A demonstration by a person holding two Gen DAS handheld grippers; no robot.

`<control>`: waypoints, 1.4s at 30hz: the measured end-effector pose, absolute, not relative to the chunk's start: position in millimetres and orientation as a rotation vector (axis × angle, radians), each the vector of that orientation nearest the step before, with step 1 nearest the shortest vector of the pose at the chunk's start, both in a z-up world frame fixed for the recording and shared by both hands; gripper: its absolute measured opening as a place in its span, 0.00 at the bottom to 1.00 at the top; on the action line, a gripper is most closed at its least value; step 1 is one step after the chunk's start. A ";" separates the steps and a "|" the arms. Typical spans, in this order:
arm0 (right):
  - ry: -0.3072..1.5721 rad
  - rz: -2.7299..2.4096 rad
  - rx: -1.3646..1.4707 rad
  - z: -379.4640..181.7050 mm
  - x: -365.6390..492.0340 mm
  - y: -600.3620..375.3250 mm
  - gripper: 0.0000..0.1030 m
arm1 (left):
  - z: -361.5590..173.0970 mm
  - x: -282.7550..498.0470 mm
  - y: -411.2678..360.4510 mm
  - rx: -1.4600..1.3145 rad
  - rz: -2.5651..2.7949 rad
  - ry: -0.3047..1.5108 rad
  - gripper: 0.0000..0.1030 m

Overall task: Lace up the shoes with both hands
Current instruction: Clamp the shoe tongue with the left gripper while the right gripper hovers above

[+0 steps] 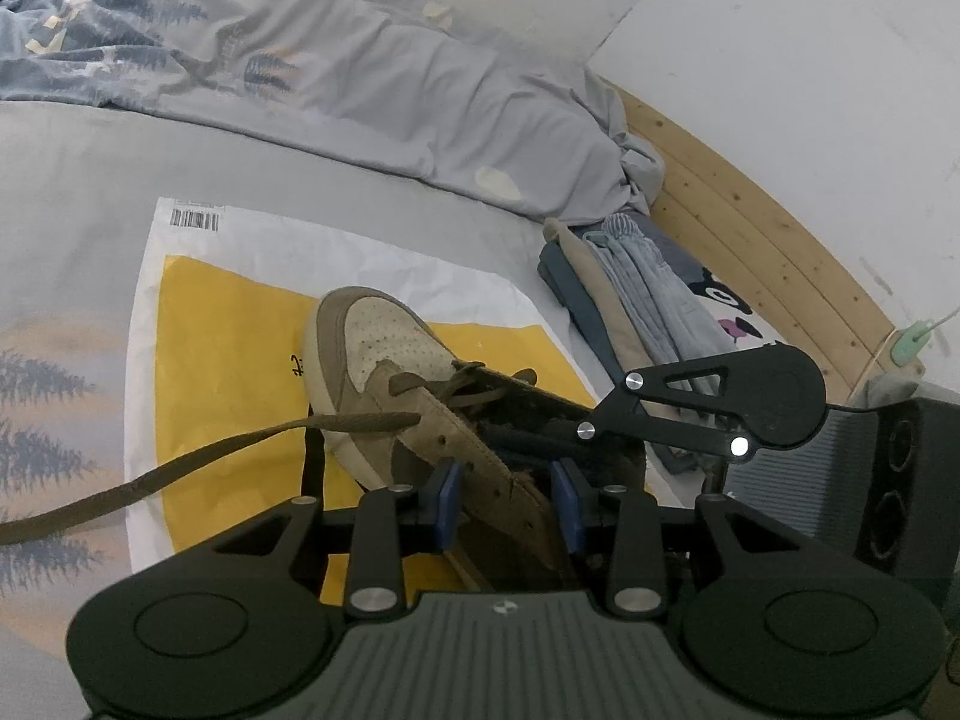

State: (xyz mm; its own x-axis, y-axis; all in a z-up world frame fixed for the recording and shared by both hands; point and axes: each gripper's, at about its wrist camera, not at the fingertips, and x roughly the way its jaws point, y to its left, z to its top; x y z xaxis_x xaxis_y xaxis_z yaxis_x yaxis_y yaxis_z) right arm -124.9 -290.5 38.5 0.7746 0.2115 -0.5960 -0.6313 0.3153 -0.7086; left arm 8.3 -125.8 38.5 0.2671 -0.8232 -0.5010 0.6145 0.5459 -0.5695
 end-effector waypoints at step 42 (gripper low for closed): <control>0.387 0.589 -1.150 34.5 -129.4 -282.4 0.00 | 24.1 39.0 -74.1 -0.663 -0.805 0.883 0.34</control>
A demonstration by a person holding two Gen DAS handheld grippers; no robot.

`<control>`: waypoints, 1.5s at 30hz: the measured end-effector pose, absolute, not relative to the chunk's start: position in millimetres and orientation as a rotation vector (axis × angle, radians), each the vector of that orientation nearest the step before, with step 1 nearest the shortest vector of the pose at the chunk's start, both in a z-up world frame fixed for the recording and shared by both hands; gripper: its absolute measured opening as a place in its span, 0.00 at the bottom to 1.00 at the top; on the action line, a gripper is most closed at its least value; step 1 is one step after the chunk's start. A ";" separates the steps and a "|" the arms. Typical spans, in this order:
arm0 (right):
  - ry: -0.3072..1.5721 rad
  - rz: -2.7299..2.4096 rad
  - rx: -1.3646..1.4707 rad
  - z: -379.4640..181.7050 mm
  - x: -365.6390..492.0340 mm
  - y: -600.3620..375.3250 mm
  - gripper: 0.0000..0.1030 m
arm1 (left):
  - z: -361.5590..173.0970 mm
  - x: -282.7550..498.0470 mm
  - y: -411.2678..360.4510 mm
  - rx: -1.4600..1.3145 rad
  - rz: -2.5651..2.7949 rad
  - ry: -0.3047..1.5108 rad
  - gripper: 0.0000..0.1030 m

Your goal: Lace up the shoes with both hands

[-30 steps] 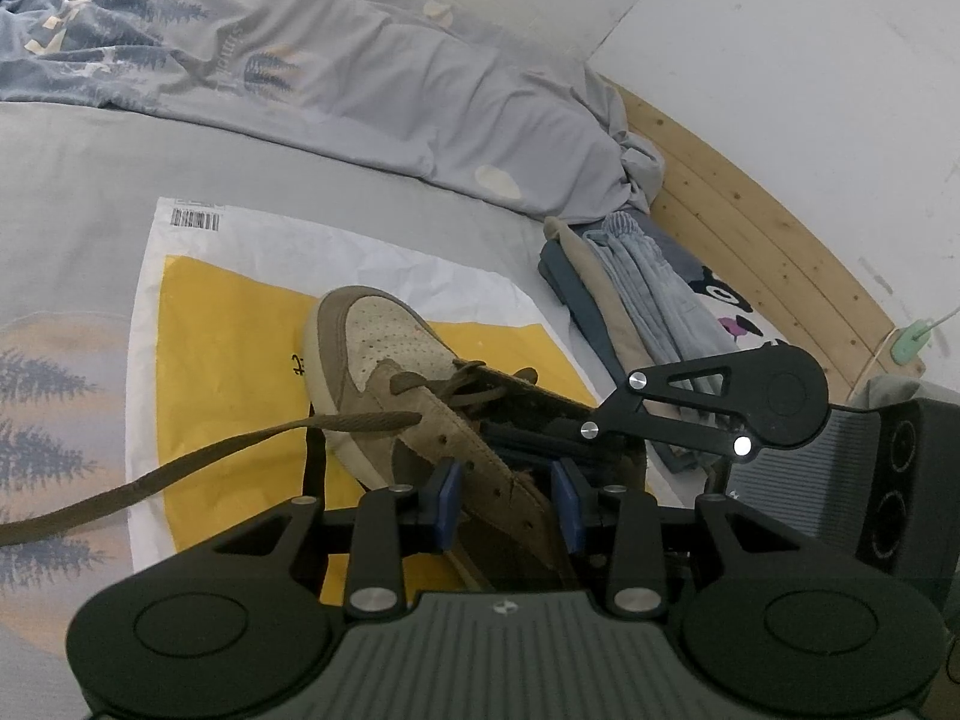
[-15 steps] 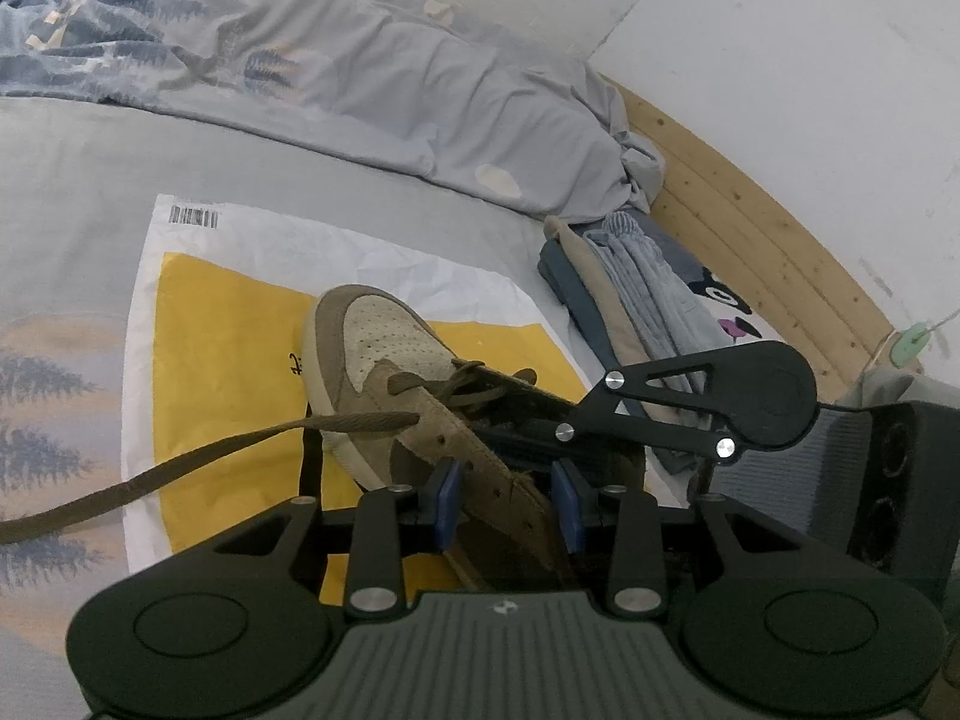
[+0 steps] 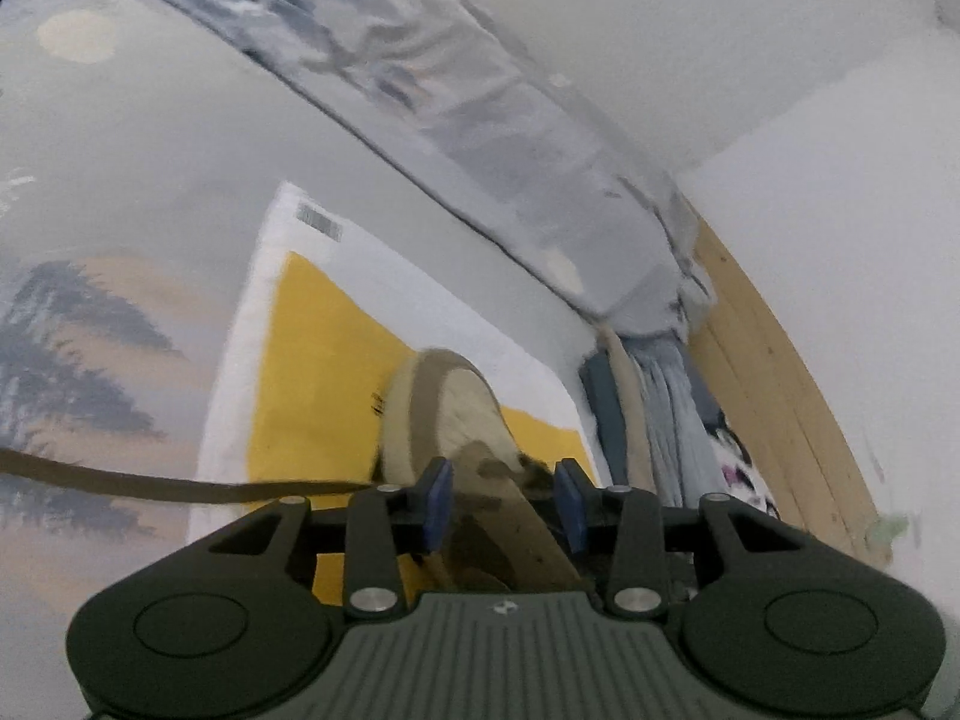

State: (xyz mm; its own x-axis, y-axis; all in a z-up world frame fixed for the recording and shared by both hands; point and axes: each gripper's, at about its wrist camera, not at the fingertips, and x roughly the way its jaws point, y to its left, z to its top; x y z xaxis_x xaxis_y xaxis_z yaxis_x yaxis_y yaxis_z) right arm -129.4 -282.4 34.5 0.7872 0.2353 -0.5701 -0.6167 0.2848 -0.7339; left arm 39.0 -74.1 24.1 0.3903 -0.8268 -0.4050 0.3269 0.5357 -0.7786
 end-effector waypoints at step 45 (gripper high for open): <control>0.380 0.524 0.199 109.5 -136.0 -384.2 0.35 | 58.1 -8.7 -133.4 -0.357 -1.088 0.597 0.00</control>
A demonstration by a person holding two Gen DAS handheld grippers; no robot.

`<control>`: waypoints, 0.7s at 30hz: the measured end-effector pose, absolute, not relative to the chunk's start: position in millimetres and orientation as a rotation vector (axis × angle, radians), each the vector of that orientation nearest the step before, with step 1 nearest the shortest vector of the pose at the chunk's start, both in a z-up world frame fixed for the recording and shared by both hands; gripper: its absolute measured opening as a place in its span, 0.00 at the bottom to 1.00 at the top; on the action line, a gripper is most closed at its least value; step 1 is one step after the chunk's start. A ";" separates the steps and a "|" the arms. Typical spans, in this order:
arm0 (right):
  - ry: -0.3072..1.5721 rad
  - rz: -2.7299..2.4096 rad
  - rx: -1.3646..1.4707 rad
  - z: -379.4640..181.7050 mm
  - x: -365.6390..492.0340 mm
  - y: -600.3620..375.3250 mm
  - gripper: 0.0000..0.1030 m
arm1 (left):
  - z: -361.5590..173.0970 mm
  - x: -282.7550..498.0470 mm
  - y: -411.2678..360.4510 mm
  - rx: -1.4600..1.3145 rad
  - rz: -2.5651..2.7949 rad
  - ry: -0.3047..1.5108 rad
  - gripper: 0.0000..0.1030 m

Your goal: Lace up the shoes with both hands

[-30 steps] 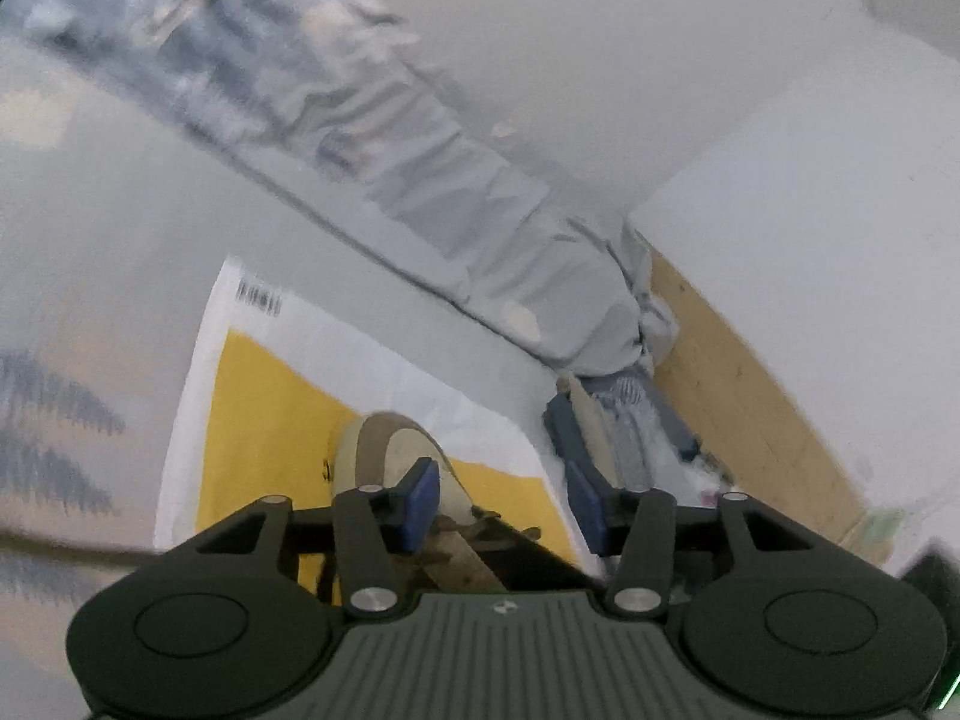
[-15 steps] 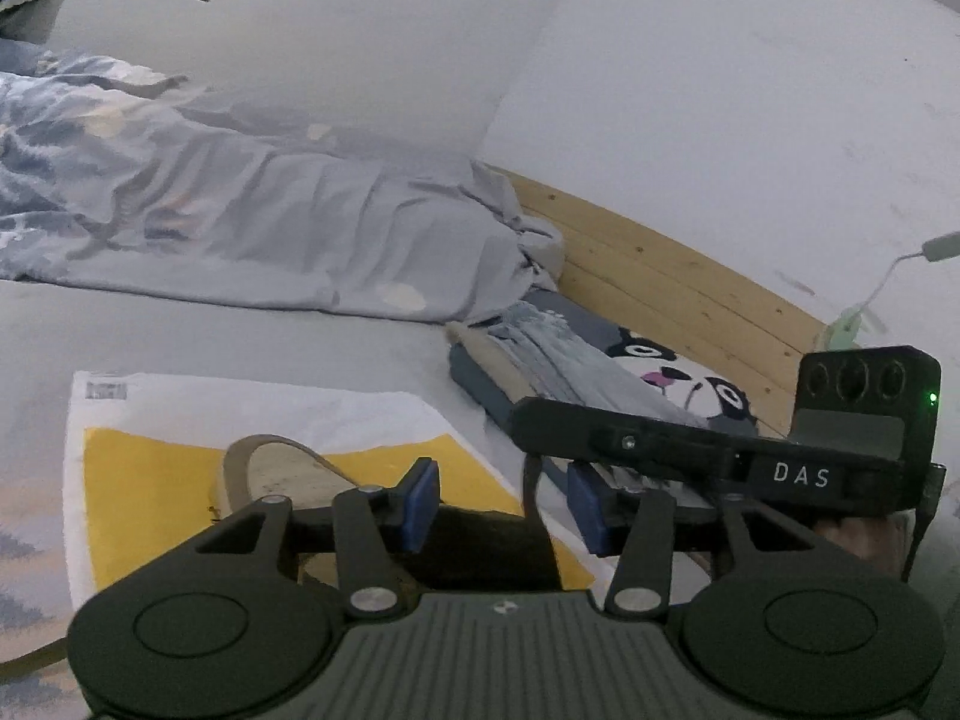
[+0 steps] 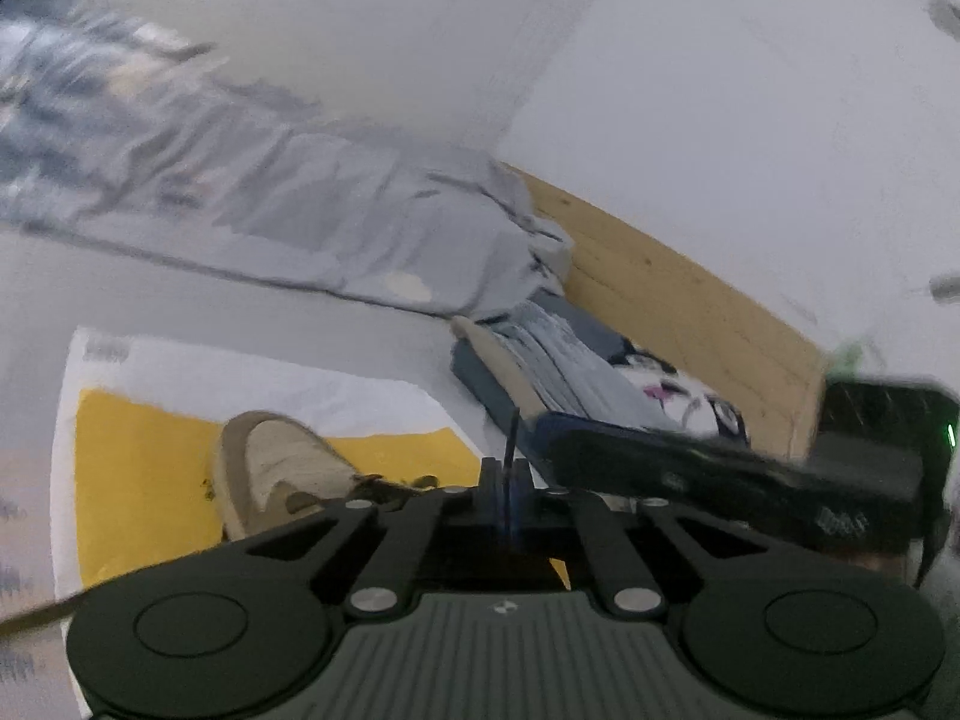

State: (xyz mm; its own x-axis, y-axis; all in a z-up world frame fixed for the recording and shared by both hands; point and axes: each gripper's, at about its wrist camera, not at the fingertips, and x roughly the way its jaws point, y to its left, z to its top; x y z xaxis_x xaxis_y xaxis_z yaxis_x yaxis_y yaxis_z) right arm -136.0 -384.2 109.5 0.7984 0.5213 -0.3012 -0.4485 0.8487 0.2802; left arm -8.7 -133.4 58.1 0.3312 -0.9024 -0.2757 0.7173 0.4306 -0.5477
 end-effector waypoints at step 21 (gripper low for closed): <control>0.399 0.431 -0.019 92.0 -148.1 -339.1 0.03 | 32.7 22.9 -109.5 -0.770 -1.139 0.692 0.00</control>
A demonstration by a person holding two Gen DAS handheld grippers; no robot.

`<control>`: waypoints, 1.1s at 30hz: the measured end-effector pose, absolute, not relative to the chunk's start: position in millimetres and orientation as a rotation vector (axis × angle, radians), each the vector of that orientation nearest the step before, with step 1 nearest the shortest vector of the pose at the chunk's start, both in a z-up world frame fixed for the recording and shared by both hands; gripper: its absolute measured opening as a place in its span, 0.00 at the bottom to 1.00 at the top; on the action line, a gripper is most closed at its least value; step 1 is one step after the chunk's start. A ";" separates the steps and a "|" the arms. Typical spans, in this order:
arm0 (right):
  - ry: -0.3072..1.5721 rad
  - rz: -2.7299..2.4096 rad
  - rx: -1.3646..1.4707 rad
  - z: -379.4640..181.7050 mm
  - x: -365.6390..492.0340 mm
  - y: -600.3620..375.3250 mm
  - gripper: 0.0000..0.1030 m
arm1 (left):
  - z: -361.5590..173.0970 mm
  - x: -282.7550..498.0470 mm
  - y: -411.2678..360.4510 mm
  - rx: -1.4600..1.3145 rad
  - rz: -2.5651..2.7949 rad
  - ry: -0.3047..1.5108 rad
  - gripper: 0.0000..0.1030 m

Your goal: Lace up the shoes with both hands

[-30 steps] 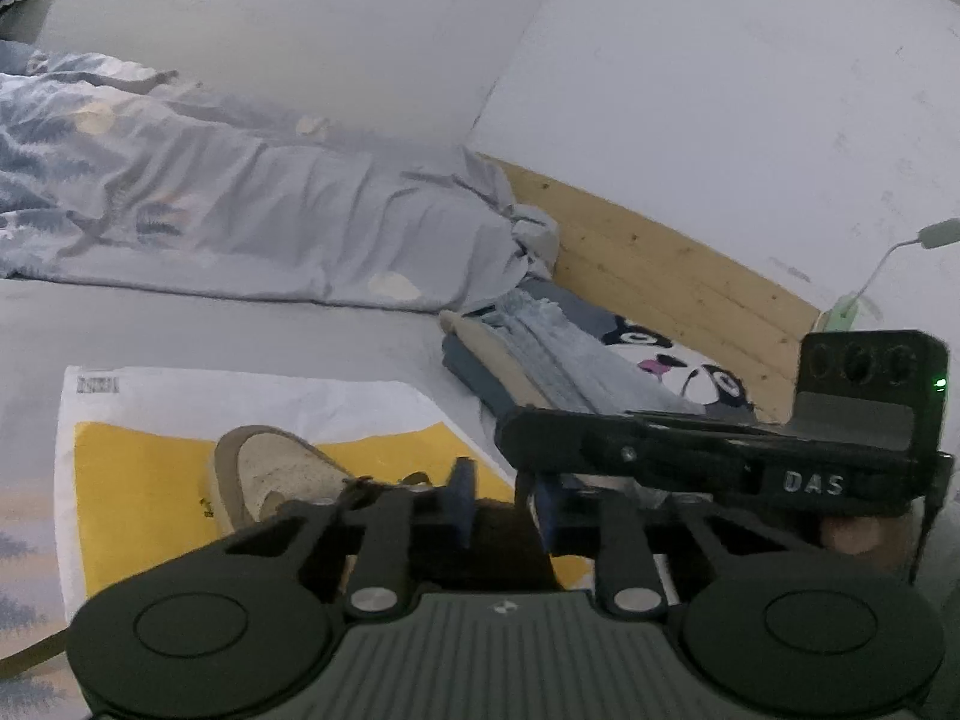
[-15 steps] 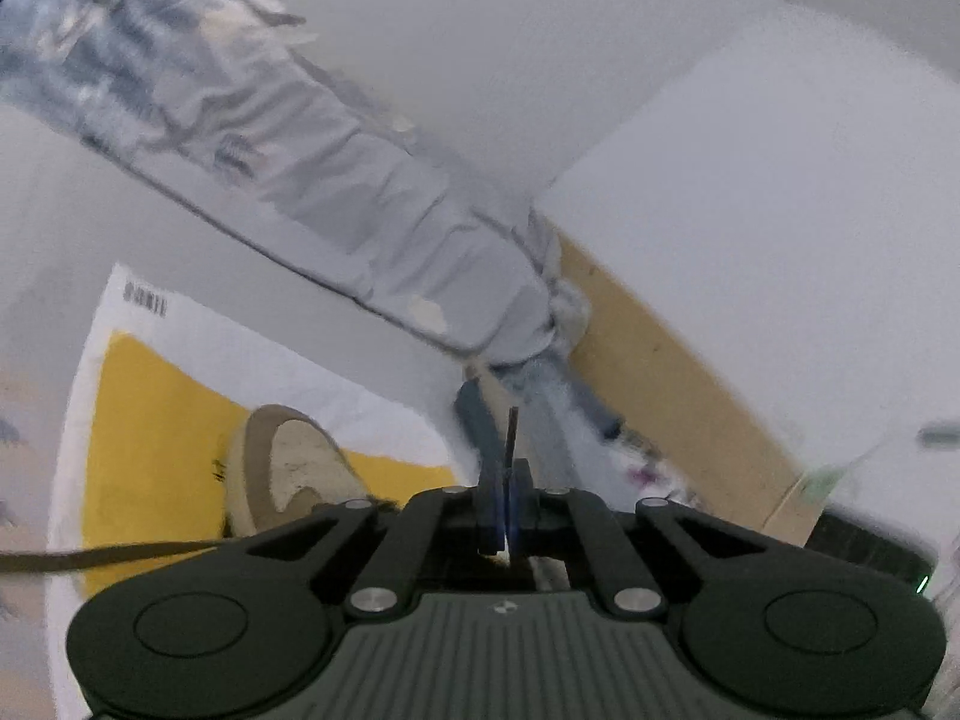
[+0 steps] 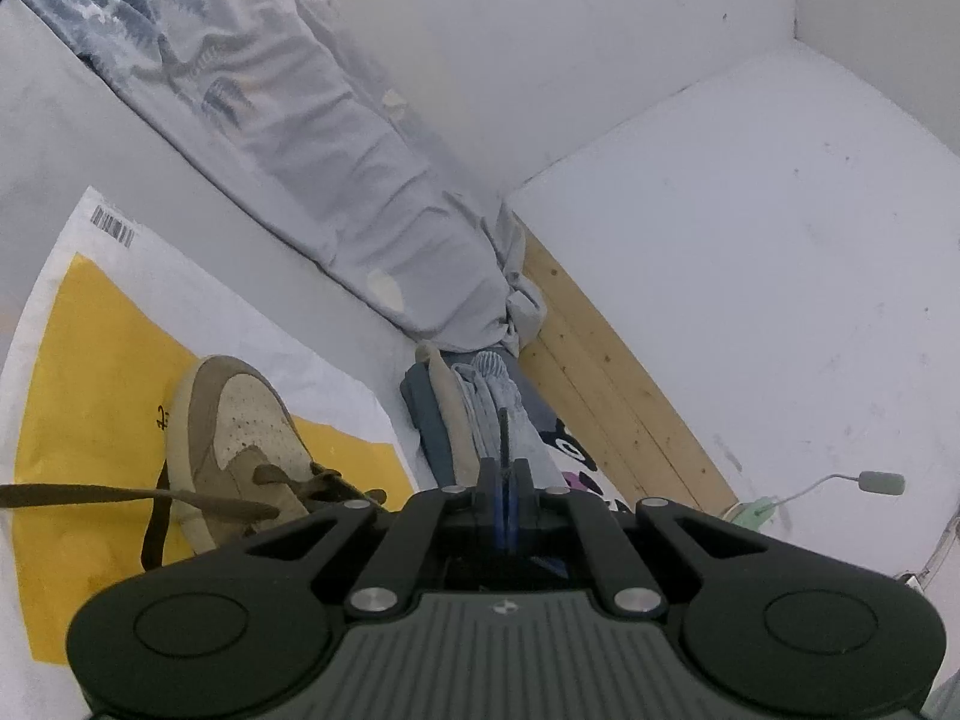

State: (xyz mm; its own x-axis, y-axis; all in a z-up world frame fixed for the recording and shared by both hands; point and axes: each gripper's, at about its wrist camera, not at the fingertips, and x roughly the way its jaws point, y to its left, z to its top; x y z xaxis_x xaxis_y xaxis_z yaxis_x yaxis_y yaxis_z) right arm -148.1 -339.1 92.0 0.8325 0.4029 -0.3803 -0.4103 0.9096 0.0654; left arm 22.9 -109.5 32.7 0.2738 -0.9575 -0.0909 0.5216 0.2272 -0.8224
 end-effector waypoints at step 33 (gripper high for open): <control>0.455 0.452 -0.029 86.0 -145.8 -340.3 0.02 | 37.0 26.1 -91.8 -0.789 -1.043 0.649 0.00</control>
State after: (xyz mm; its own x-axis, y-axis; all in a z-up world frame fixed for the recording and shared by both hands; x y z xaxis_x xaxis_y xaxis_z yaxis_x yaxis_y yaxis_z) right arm -145.8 -340.3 86.0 0.8016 0.4149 -0.4305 -0.4277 0.9011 0.0721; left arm 26.1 -91.8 37.0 0.3701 -0.9237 -0.0987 0.4965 0.2865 -0.8194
